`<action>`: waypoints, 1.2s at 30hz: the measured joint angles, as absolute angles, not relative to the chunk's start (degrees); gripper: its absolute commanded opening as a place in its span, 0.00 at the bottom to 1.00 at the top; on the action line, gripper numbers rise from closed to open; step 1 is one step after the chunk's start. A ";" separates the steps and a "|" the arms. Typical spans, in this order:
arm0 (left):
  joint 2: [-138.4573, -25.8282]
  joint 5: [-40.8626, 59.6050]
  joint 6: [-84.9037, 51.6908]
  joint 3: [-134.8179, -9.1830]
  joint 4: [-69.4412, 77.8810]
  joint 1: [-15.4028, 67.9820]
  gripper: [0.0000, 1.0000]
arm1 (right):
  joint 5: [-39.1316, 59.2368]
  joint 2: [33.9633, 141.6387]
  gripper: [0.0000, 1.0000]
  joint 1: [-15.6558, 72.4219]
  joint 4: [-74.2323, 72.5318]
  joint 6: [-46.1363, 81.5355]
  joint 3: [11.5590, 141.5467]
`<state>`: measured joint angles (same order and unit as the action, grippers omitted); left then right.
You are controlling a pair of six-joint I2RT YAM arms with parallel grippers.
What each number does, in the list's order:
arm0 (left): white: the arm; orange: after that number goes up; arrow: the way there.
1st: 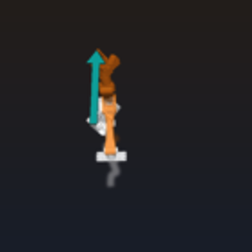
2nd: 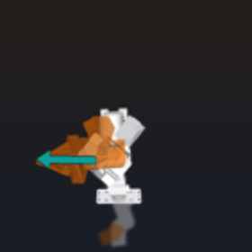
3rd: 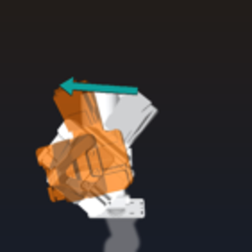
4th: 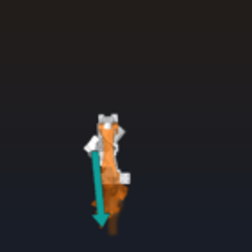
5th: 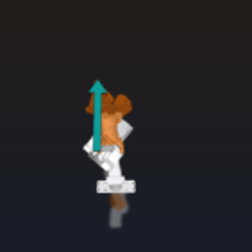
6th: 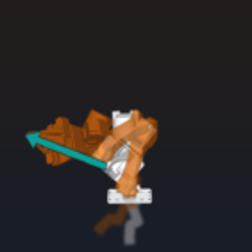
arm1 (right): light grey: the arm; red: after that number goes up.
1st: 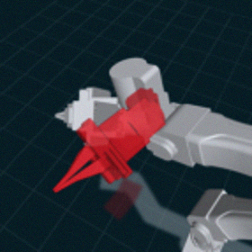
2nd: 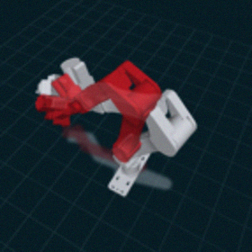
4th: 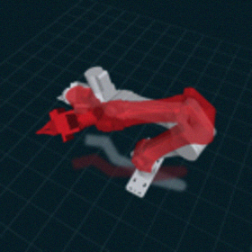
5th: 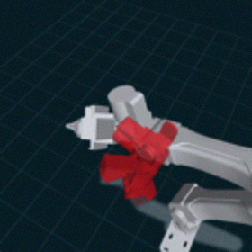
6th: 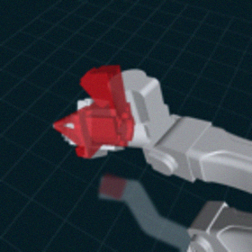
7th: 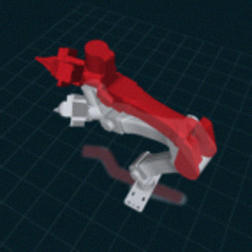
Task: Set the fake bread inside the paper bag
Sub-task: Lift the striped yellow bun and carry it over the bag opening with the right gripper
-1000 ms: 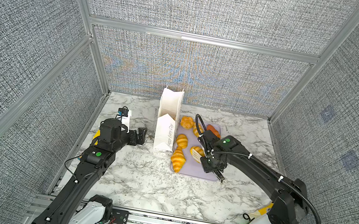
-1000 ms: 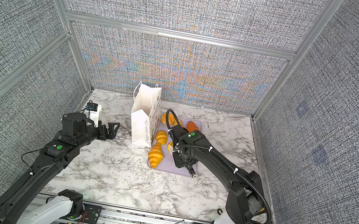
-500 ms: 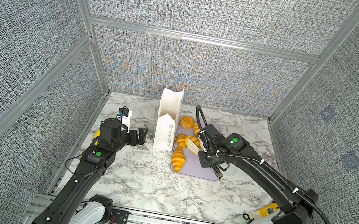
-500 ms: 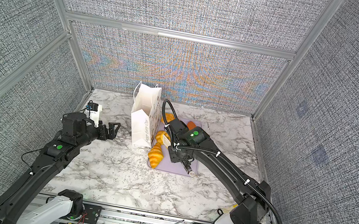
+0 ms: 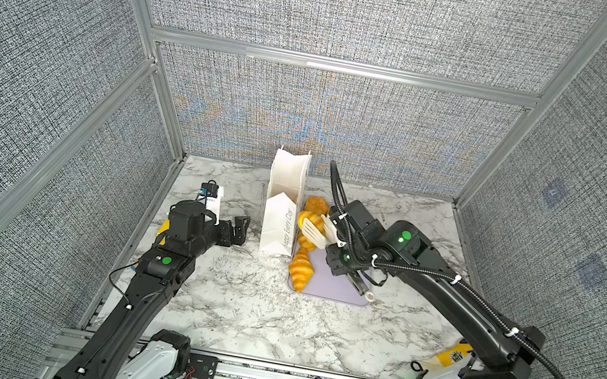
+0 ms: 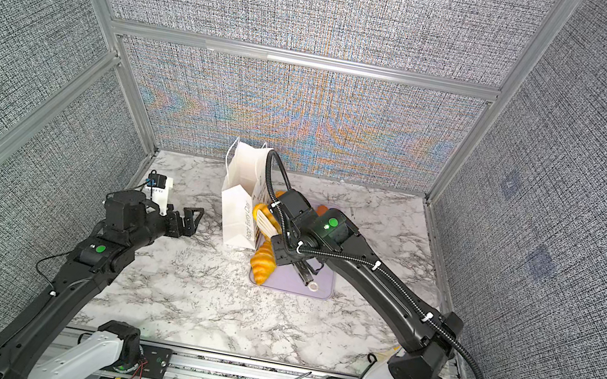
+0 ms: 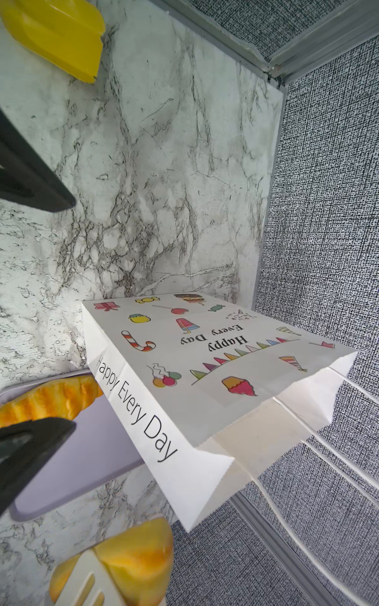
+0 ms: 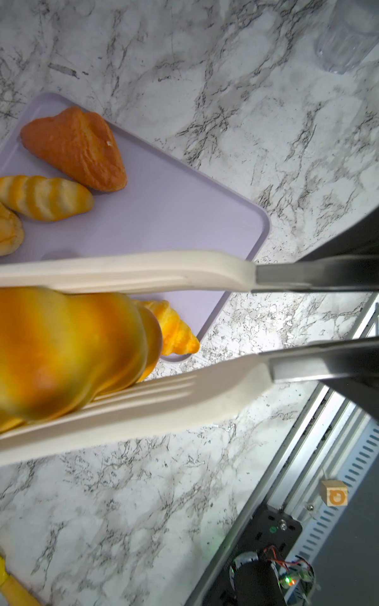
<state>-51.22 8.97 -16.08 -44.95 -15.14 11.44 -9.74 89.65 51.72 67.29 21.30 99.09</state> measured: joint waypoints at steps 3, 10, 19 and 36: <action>-51.22 8.97 -16.05 -44.95 -15.14 11.44 0.99 | -9.19 90.32 0.38 52.56 67.26 21.28 100.99; -51.22 8.95 -15.92 -44.95 -15.14 11.44 0.99 | -8.49 92.25 0.38 54.24 67.02 21.21 104.77; -51.24 8.95 -15.86 -44.95 -15.16 11.44 0.99 | -6.98 95.35 0.38 54.89 63.53 20.45 109.58; -50.37 8.93 -15.44 -44.71 -15.29 11.44 0.99 | -6.79 103.48 0.39 51.29 59.72 19.25 120.09</action>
